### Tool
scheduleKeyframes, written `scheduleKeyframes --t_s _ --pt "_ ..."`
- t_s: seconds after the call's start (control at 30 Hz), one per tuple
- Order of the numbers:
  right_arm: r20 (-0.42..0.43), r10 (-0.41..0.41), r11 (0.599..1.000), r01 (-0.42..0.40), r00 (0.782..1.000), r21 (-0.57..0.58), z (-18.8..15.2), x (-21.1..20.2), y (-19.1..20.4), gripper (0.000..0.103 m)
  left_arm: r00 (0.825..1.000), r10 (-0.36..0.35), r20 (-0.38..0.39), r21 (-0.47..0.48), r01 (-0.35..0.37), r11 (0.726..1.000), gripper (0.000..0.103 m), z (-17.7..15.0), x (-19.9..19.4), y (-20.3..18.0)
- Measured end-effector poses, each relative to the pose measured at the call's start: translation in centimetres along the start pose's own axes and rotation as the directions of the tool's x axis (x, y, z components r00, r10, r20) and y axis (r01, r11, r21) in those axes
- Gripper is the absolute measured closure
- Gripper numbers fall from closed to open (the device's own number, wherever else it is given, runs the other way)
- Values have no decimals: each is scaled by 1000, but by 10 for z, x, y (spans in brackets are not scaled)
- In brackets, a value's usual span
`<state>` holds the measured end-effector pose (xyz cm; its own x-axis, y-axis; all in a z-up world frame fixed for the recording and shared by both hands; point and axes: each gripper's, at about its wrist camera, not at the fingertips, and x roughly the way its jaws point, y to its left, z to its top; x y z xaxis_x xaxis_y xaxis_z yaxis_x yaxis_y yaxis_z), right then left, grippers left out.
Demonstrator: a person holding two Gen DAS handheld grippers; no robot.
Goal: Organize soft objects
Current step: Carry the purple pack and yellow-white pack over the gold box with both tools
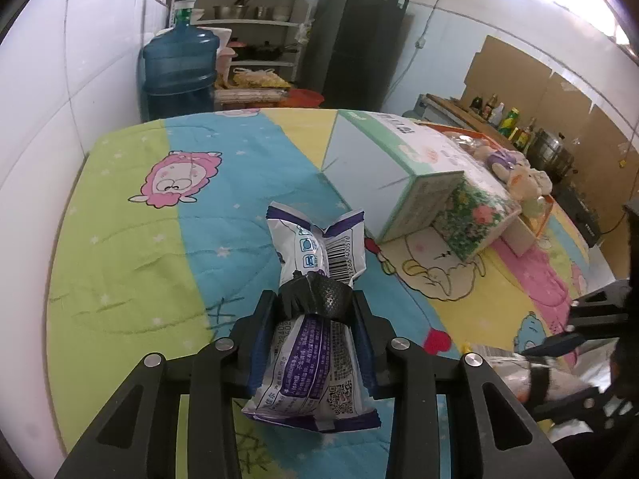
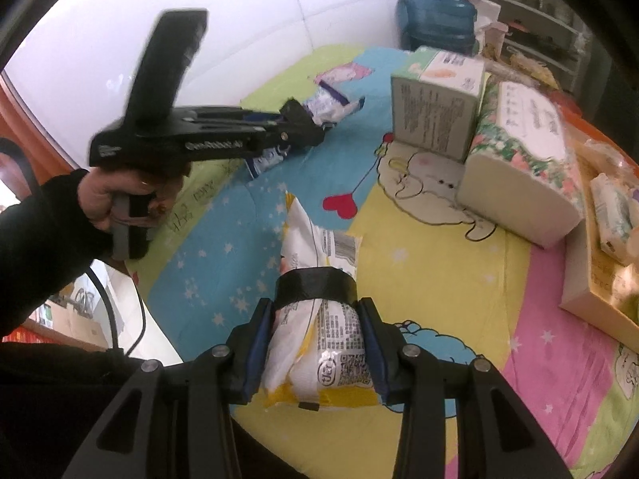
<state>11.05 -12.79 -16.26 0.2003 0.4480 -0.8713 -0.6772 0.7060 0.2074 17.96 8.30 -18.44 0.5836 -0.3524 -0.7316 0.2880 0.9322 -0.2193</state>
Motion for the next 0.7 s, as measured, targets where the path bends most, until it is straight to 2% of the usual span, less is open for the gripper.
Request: scheduleKeyframes --t_s 0.33,0.7 --pt "-28 1 1000 -1 1000 -22 18 21 1 58 999 9 31 -31 -9 999 66 -7 -20 0" --pt "13 -9 999 8 1000 50 16 13 0 62 998 21 65 -58 -17 998 66 -7 -38 -4"
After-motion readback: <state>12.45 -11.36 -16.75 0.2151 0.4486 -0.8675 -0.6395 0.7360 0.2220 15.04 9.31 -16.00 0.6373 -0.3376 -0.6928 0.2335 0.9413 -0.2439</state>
